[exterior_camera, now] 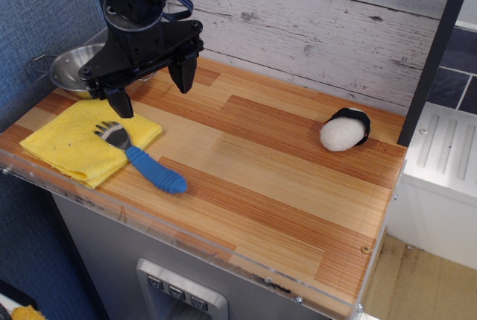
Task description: Place the blue color spatula on the yellow cloth.
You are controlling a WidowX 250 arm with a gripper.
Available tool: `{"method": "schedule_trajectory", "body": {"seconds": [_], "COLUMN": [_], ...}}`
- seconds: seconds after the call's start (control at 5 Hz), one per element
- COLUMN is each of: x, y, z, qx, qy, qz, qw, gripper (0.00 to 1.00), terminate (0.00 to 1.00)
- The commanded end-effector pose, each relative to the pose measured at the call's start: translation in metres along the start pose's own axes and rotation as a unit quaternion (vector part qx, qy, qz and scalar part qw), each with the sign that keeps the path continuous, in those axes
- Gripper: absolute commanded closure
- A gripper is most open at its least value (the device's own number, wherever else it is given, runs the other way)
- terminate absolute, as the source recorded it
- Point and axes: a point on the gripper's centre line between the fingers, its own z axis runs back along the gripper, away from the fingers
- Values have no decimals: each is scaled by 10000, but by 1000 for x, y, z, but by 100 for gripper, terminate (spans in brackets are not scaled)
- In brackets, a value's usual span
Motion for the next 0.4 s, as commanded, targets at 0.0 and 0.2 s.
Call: {"method": "schedule_trajectory", "body": {"seconds": [0.0, 0.2], "x": [12, 12], "y": [-3, -3], "z": [12, 12], "qx": [-159, -159], "qy": [-146, -146], "qz": [25, 25], "qw": [9998, 9998], "gripper": [0, 0], "terminate": [0, 100]}}
